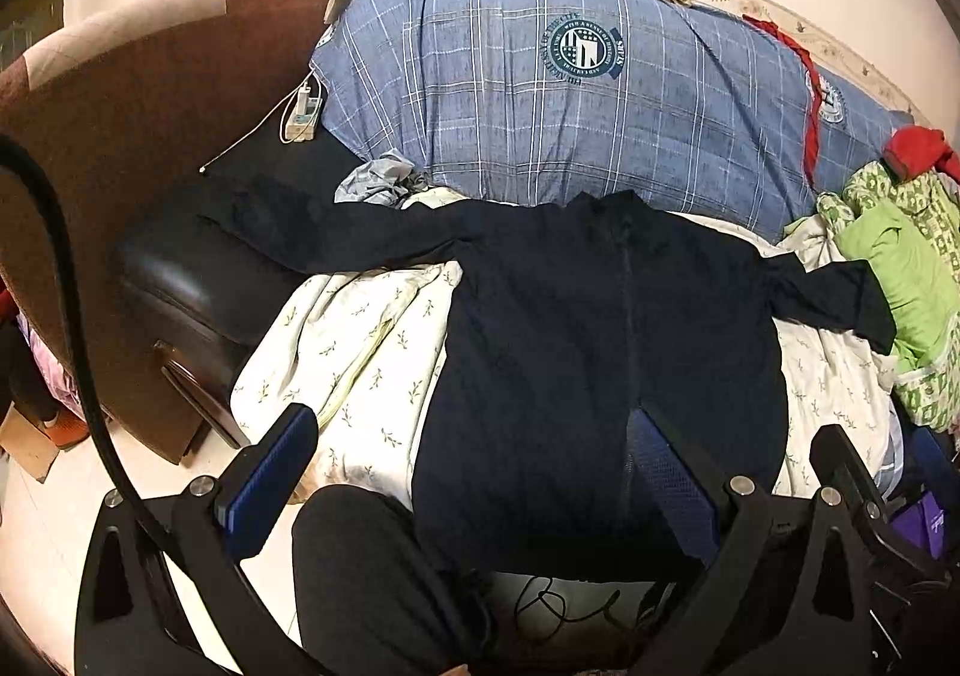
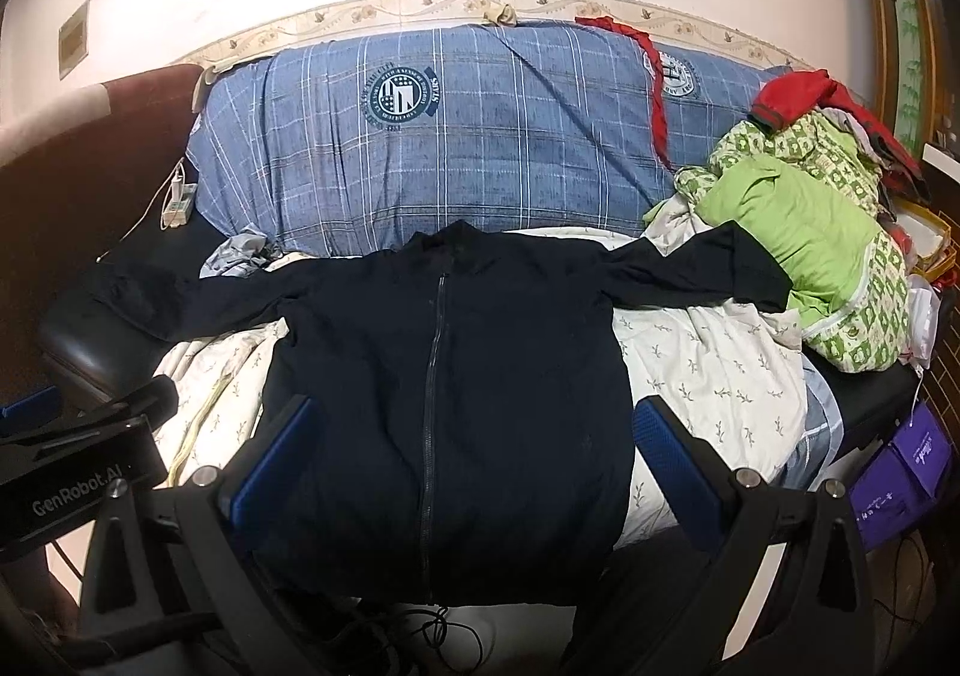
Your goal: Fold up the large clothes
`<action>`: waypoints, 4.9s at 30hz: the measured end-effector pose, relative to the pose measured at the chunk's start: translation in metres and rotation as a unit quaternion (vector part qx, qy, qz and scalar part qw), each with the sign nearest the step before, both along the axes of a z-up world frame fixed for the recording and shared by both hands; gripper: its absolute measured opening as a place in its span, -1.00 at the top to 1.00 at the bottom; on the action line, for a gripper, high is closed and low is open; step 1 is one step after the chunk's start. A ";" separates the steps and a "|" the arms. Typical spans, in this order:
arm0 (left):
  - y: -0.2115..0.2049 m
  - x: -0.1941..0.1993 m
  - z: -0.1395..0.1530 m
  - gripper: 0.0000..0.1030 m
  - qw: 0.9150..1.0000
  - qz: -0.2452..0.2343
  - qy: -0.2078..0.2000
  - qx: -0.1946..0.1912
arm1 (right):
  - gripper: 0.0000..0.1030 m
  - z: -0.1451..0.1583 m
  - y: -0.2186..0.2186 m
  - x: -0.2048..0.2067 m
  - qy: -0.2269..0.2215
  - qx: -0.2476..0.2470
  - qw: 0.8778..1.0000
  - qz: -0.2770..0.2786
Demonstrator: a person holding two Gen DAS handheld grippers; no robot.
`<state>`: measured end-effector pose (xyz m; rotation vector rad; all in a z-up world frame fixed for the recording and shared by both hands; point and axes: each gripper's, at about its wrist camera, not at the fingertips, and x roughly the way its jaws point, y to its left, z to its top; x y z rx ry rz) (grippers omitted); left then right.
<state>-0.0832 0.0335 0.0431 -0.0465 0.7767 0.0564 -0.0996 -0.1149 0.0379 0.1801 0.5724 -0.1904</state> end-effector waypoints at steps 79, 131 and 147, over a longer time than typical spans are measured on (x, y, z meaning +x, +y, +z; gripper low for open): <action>-0.213 0.122 -0.016 -0.99 0.975 -0.209 -0.004 -0.080 | -1.00 -0.039 -0.160 0.002 0.004 0.084 0.986 -0.144; -0.083 0.223 -0.055 -0.99 0.992 -0.024 0.037 -0.119 | 0.73 -0.053 -0.166 0.281 -0.086 0.414 0.887 0.186; 0.067 0.281 -0.091 -0.99 0.979 0.065 0.055 -0.184 | 0.73 -0.113 -0.010 0.347 -0.058 0.514 0.820 0.243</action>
